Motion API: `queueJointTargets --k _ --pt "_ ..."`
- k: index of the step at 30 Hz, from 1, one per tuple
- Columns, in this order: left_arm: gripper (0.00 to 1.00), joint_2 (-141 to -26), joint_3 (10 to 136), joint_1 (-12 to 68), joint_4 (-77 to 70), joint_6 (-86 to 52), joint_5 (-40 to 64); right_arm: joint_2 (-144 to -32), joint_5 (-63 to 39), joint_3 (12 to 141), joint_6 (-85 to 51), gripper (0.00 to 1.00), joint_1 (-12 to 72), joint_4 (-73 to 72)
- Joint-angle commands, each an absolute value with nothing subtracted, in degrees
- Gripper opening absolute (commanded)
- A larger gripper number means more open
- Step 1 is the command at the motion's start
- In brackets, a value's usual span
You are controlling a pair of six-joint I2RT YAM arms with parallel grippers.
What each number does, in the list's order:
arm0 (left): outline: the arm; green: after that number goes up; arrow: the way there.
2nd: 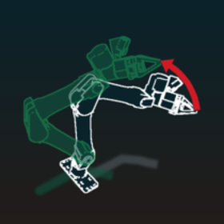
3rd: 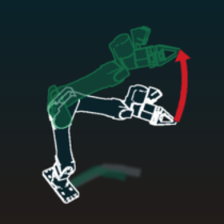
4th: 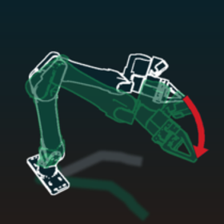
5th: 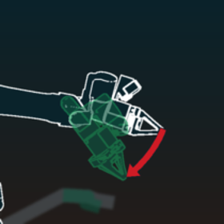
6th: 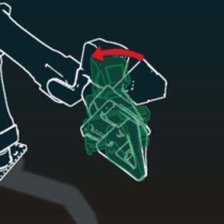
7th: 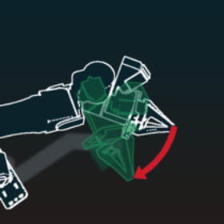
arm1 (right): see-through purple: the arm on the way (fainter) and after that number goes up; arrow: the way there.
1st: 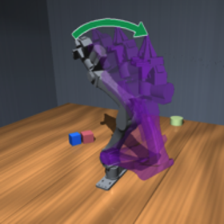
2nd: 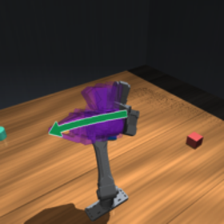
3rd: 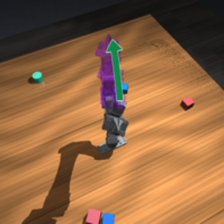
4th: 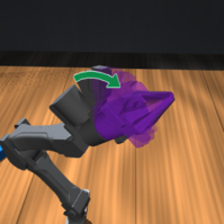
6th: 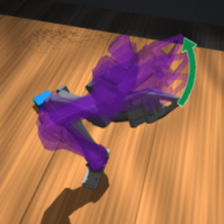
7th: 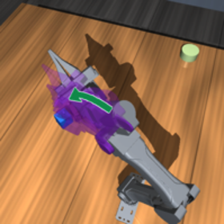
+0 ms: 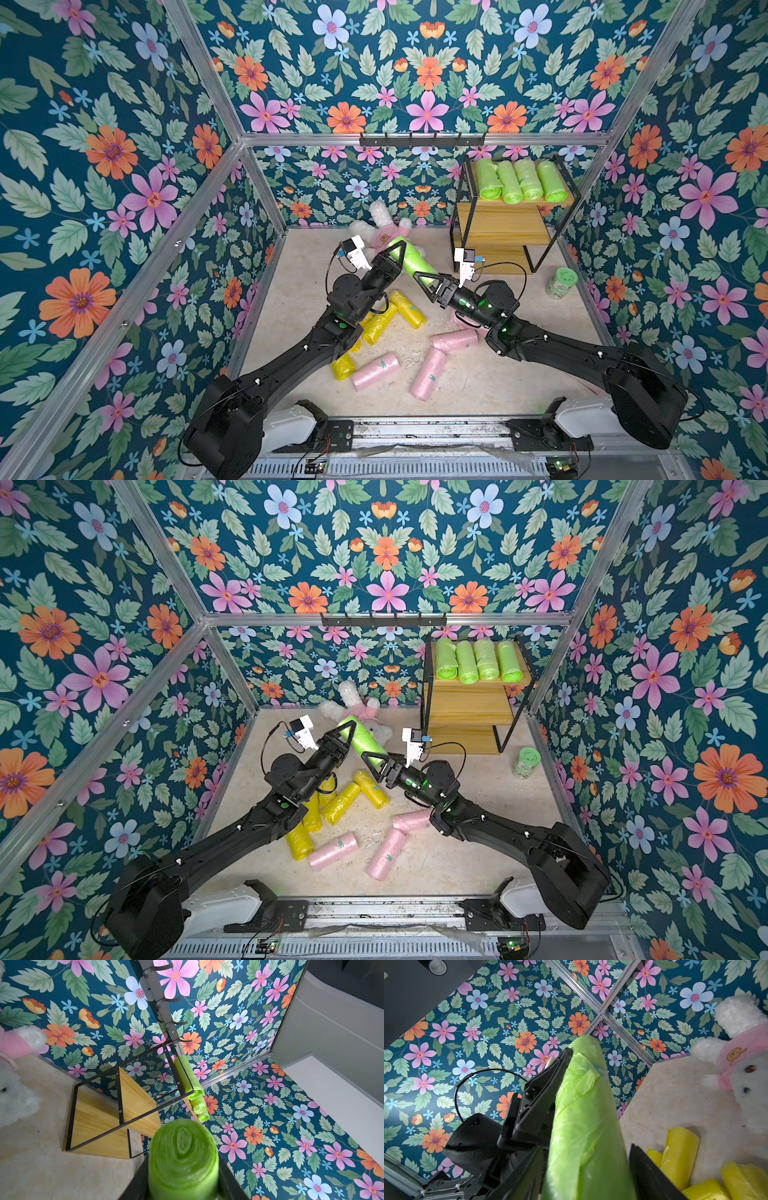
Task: Sort the rolls of trash bags by color and place them on the shelf
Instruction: Pick up the roll of trash bags from the center of the board.
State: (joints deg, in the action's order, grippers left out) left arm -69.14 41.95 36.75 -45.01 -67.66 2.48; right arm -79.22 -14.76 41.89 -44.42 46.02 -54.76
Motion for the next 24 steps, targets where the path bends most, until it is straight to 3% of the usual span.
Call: queueJointTargets --k 1,11,17,24 --pt "0.30 -69.08 41.88 36.64 -49.47 -68.29 2.42 -79.20 -14.19 42.31 -44.62 0.62 46.09 -58.65" --pt "0.37 -69.78 41.85 36.65 -49.68 -68.75 2.81 -78.14 -12.38 42.91 -42.24 0.40 46.05 -57.01" --pt "0.60 -70.05 41.97 36.65 -48.36 -67.48 2.56 -77.09 -12.60 42.81 -42.17 0.37 44.03 -54.52" --pt "0.79 -69.87 42.89 36.21 -44.08 -64.06 4.57 -73.18 -13.64 42.91 -40.07 0.36 38.93 -48.69"
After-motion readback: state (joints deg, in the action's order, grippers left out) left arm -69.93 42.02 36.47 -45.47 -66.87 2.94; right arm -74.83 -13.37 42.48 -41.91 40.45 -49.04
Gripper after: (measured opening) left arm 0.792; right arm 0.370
